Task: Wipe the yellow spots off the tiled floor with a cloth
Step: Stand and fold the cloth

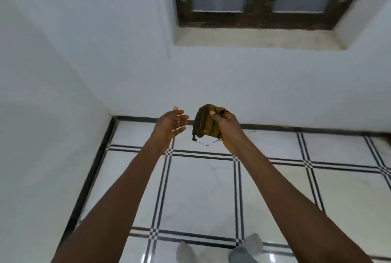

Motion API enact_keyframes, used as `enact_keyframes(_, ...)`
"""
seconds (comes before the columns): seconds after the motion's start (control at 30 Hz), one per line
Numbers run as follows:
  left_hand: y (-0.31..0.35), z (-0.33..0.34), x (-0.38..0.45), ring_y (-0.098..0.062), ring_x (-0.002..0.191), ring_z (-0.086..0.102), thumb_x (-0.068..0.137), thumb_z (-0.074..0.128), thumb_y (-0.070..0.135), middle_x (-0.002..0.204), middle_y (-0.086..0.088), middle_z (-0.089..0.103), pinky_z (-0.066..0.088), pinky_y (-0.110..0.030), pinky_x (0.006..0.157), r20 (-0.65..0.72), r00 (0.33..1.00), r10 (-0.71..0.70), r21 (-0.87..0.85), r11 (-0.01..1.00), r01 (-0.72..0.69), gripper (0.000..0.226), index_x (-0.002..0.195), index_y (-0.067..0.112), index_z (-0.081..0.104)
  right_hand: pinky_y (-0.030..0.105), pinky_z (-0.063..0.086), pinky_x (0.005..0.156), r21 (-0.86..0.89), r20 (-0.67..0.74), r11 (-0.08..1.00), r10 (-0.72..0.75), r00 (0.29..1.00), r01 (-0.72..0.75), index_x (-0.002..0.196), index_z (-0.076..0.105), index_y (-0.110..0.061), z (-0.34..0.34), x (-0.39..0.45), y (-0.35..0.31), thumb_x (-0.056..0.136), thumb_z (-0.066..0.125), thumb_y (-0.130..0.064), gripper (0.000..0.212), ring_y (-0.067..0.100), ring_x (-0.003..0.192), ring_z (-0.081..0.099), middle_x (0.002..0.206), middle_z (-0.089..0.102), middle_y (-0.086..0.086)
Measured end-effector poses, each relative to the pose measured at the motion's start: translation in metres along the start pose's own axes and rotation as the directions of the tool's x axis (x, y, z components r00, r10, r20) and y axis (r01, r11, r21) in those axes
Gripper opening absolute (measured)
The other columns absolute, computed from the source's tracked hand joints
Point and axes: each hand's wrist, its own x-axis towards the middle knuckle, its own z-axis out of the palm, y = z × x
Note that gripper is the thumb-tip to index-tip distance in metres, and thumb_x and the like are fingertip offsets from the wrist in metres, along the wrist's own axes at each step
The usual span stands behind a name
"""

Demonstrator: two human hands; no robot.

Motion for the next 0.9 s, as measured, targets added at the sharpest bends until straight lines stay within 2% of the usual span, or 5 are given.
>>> enact_keyframes(0.17,0.018,-0.154,-0.037,-0.026,0.111,0.074,0.106,0.055,0.038,0.116,-0.010,0.077,0.059,-0.035,0.094,-0.205,0.978,0.048,-0.113,0.991,-0.073,0.033,0.120,0.012,0.070,0.046,0.057,0.106,-0.098,0.193,0.995,0.012,0.981,0.007,0.127,0.068,-0.018,0.156,0.008,0.005,0.106,0.059,-0.027,0.024,0.024,0.119,0.072,0.126,0.075,0.006)
enact_keyframes(0.3,0.020,-0.270,-0.083,-0.026,0.107,0.074,0.107,0.055,0.035,0.118,-0.011,0.076,0.059,-0.034,0.091,-0.424,0.905,0.039,-0.216,0.966,-0.142,0.031,0.121,0.011,0.068,0.036,0.061,0.093,-0.185,0.380,0.983,0.049,0.924,0.024,0.125,0.067,-0.016,0.282,0.001,0.019,0.107,0.059,-0.024,0.021,0.023,0.114,0.072,0.124,0.074,0.007)
enact_keyframes(0.6,0.002,-0.481,-0.217,-0.027,0.110,0.072,0.107,0.053,0.035,0.122,-0.013,0.073,0.058,-0.033,0.091,-0.792,0.610,-0.015,-0.288,0.890,-0.352,0.031,0.122,0.010,0.067,0.047,0.057,0.106,-0.335,0.755,0.931,0.174,0.632,0.145,0.122,0.069,-0.018,0.550,-0.062,0.070,0.104,0.064,-0.027,0.020,0.024,0.116,0.072,0.122,0.076,0.007)
enact_keyframes(0.77,-0.009,-0.560,-0.271,-0.026,0.103,0.073,0.106,0.056,0.028,0.117,-0.014,0.073,0.059,-0.033,0.089,-0.888,0.446,-0.112,-0.320,0.846,-0.425,0.026,0.119,0.008,0.067,0.049,0.056,0.106,-0.385,0.861,0.893,0.257,0.438,0.233,0.123,0.069,-0.022,0.670,-0.104,0.100,0.104,0.064,-0.032,0.022,0.023,0.118,0.070,0.123,0.075,0.004)
enact_keyframes(0.9,-0.022,-0.609,-0.303,-0.027,0.108,0.073,0.107,0.055,0.028,0.118,-0.013,0.074,0.059,-0.034,0.091,-0.920,0.349,-0.179,-0.334,0.824,-0.458,0.027,0.121,0.008,0.067,0.046,0.056,0.107,-0.410,0.885,0.864,0.300,0.356,0.292,0.126,0.067,-0.019,0.739,-0.133,0.125,0.105,0.062,-0.031,0.025,0.023,0.119,0.069,0.125,0.073,0.005)
